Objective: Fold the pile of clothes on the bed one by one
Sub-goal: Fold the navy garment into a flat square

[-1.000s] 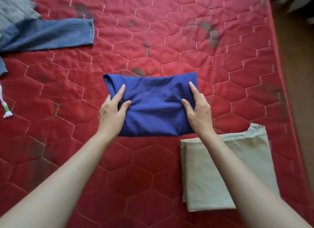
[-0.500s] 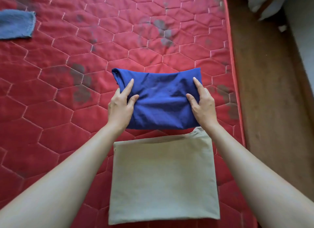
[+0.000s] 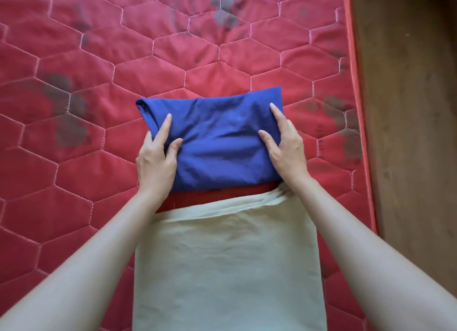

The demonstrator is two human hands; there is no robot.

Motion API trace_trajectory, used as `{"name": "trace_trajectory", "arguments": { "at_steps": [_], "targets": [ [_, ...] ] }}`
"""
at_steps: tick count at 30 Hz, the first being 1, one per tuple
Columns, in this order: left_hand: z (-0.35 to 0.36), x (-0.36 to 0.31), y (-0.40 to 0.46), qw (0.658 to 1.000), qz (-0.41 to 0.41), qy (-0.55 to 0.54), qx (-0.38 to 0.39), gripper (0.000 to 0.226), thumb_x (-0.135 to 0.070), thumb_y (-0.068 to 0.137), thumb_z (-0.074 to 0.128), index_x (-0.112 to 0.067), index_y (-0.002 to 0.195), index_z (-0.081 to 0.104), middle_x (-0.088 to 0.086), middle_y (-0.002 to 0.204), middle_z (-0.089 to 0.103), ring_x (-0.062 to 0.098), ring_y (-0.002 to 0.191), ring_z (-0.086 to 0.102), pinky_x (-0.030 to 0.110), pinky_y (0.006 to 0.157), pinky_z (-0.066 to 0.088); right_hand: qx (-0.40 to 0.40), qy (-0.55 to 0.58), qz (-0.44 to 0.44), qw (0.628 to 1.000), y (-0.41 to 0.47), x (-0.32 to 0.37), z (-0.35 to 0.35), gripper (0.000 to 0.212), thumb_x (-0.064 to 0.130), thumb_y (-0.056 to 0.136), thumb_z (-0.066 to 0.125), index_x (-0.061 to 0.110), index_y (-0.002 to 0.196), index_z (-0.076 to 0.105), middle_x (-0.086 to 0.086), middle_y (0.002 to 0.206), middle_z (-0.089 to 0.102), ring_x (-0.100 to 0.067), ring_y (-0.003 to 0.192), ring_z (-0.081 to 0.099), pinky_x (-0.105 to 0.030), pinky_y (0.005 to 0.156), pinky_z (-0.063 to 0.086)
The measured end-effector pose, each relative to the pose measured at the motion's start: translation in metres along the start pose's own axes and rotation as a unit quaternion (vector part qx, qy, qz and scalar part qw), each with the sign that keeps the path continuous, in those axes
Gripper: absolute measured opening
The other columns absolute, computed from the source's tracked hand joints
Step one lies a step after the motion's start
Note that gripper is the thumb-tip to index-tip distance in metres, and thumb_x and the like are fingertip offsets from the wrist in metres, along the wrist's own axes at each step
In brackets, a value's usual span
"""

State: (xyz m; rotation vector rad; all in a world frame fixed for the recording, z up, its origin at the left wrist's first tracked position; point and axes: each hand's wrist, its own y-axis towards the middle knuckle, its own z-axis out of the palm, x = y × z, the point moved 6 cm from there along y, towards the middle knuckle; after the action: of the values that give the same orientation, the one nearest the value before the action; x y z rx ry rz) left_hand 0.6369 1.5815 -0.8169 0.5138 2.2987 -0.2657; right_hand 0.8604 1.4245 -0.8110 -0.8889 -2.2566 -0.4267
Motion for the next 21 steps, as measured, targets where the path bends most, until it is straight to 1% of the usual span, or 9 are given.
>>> {"name": "trace_trajectory", "arguments": {
  "at_steps": [4, 7, 9, 10, 13, 15, 18, 19, 21],
  "targets": [
    [-0.001, 0.003, 0.004, 0.999, -0.03, -0.01, -0.005, 0.055, -0.025, 0.093, 0.061, -0.027, 0.144, 0.042, 0.009, 0.101, 0.05, 0.027, 0.094, 0.053, 0.021, 0.079, 0.031, 0.017, -0.002, -0.006, 1.0, 0.018, 0.004, 0.002, 0.059, 0.026, 0.094, 0.062, 0.018, 0.147, 0.037, -0.013, 0.115, 0.059, -0.027, 0.102, 0.058, -0.03, 0.09, 0.042],
    [0.002, 0.009, 0.001, 0.997, -0.071, 0.017, 0.011, 0.057, -0.032, 0.093, 0.059, -0.028, 0.147, 0.038, 0.011, 0.109, 0.05, 0.027, 0.099, 0.053, 0.028, 0.082, 0.035, 0.036, -0.045, 0.04, 0.998, 0.019, -0.003, 0.003, 0.062, 0.036, 0.094, 0.058, 0.025, 0.15, 0.032, -0.007, 0.117, 0.056, -0.025, 0.102, 0.058, -0.037, 0.086, 0.046],
    [-0.004, 0.01, -0.002, 0.993, -0.091, 0.074, -0.029, 0.058, -0.037, 0.093, 0.058, -0.027, 0.147, 0.038, 0.01, 0.123, 0.047, 0.026, 0.108, 0.051, 0.035, 0.085, 0.038, 0.008, -0.118, 0.067, 0.991, 0.015, -0.005, -0.002, 0.064, 0.044, 0.094, 0.055, 0.025, 0.15, 0.03, -0.006, 0.121, 0.052, -0.024, 0.106, 0.056, -0.04, 0.083, 0.048],
    [-0.009, 0.007, -0.003, 0.989, -0.091, 0.097, -0.061, 0.059, -0.037, 0.092, 0.058, -0.025, 0.146, 0.039, 0.01, 0.133, 0.044, 0.026, 0.117, 0.047, 0.038, 0.09, 0.039, -0.02, -0.144, 0.07, 0.987, 0.012, -0.002, -0.005, 0.065, 0.046, 0.095, 0.053, 0.021, 0.15, 0.031, -0.007, 0.128, 0.049, -0.024, 0.113, 0.052, -0.041, 0.087, 0.047],
    [-0.016, -0.006, -0.005, 0.985, -0.037, 0.131, -0.103, 0.06, -0.033, 0.094, 0.054, -0.013, 0.148, 0.036, 0.018, 0.151, 0.028, 0.033, 0.139, 0.029, 0.042, 0.112, 0.025, -0.082, -0.173, 0.007, 0.982, 0.008, 0.022, -0.005, 0.062, 0.044, 0.095, 0.053, 0.012, 0.146, 0.039, -0.018, 0.146, 0.039, -0.033, 0.136, 0.037, -0.043, 0.108, 0.035],
    [-0.006, -0.018, -0.005, 0.982, 0.027, 0.165, -0.083, 0.058, -0.03, 0.095, 0.049, -0.013, 0.148, 0.034, 0.019, 0.155, 0.024, 0.035, 0.144, 0.021, 0.046, 0.116, 0.017, -0.082, -0.194, -0.084, 0.974, 0.007, 0.047, 0.011, 0.056, 0.041, 0.095, 0.054, 0.013, 0.143, 0.046, -0.019, 0.148, 0.039, -0.036, 0.14, 0.033, -0.048, 0.111, 0.03],
    [0.025, -0.036, -0.006, 0.963, 0.131, 0.234, -0.021, 0.055, -0.03, 0.094, 0.044, -0.018, 0.148, 0.036, 0.014, 0.157, 0.024, 0.032, 0.146, 0.019, 0.053, 0.116, 0.013, -0.022, -0.236, -0.178, 0.955, 0.009, 0.073, 0.048, 0.049, 0.039, 0.097, 0.05, 0.019, 0.141, 0.049, -0.015, 0.15, 0.039, -0.032, 0.142, 0.031, -0.057, 0.113, 0.025],
    [0.035, -0.035, -0.005, 0.954, 0.146, 0.261, 0.002, 0.055, -0.031, 0.094, 0.043, -0.02, 0.148, 0.036, 0.013, 0.158, 0.023, 0.031, 0.147, 0.018, 0.055, 0.116, 0.012, 0.011, -0.256, -0.186, 0.949, 0.01, 0.073, 0.059, 0.048, 0.04, 0.098, 0.046, 0.021, 0.142, 0.047, -0.013, 0.152, 0.037, -0.03, 0.144, 0.029, -0.058, 0.114, 0.021],
    [0.046, -0.02, 0.0, 0.946, 0.12, 0.298, 0.039, 0.055, -0.034, 0.096, 0.038, -0.023, 0.149, 0.033, 0.01, 0.159, 0.02, 0.028, 0.148, 0.015, 0.058, 0.116, 0.01, 0.066, -0.301, -0.17, 0.936, 0.014, 0.058, 0.071, 0.05, 0.044, 0.1, 0.037, 0.025, 0.146, 0.042, -0.01, 0.156, 0.029, -0.028, 0.146, 0.021, -0.057, 0.117, 0.012]
  ]
}}
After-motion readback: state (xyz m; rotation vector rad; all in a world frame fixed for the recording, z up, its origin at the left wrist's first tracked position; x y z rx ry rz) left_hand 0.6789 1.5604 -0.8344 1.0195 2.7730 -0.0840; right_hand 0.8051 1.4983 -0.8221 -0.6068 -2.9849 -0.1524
